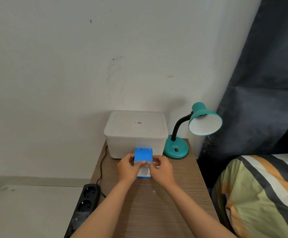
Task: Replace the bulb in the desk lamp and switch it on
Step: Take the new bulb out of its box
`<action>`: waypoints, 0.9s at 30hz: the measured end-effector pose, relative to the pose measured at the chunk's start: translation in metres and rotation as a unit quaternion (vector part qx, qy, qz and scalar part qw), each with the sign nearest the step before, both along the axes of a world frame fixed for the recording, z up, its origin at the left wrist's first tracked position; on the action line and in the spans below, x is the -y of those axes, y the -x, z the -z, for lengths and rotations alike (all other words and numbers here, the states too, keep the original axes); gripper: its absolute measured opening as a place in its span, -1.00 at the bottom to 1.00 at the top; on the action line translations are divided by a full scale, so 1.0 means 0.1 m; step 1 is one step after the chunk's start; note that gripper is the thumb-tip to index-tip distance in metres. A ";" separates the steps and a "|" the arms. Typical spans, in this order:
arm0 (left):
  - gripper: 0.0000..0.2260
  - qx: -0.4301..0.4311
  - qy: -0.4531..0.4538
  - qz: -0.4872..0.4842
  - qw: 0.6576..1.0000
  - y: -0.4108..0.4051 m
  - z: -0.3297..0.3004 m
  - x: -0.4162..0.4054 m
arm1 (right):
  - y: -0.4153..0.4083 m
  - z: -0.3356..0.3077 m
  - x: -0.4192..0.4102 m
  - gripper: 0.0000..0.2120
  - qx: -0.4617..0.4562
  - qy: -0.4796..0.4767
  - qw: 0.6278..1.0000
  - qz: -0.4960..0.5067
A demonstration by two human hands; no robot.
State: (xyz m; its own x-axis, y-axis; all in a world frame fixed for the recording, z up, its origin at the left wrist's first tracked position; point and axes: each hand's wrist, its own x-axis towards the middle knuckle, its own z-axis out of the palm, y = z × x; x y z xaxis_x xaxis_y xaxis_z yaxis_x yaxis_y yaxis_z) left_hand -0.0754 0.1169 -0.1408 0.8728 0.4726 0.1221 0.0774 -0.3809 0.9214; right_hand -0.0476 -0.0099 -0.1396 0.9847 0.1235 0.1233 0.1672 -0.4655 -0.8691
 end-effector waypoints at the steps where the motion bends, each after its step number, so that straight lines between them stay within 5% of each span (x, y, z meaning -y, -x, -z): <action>1: -0.75 0.002 -0.009 0.000 1.000 0.00 0.00 0.01 | -0.01 0.00 0.00 -0.69 -0.008 -0.005 1.000 0.001; 17: -0.54 0.032 -0.052 0.069 0.996 0.07 0.07 -0.14 | 0.11 -0.13 0.03 -0.52 -0.088 -0.137 0.985 -0.057; 21: -0.31 0.005 -0.076 0.128 0.989 0.09 -0.04 -0.37 | 0.11 -0.16 -0.02 -0.45 -0.077 -0.099 0.989 -0.082; 27: -0.22 -0.022 -0.087 0.188 0.978 0.07 -0.08 -0.45 | 0.13 -0.18 0.02 -0.56 -0.018 -0.006 0.997 -0.069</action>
State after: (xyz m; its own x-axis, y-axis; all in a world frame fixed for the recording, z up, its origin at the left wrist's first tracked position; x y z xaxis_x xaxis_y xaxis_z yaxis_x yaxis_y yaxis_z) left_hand -0.0828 0.1619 -0.1324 0.9873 0.0919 0.1296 -0.0599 -0.5402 0.8394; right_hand -0.0602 -0.0124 -0.1219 0.9620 0.2576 0.0902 0.1976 -0.4296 -0.8811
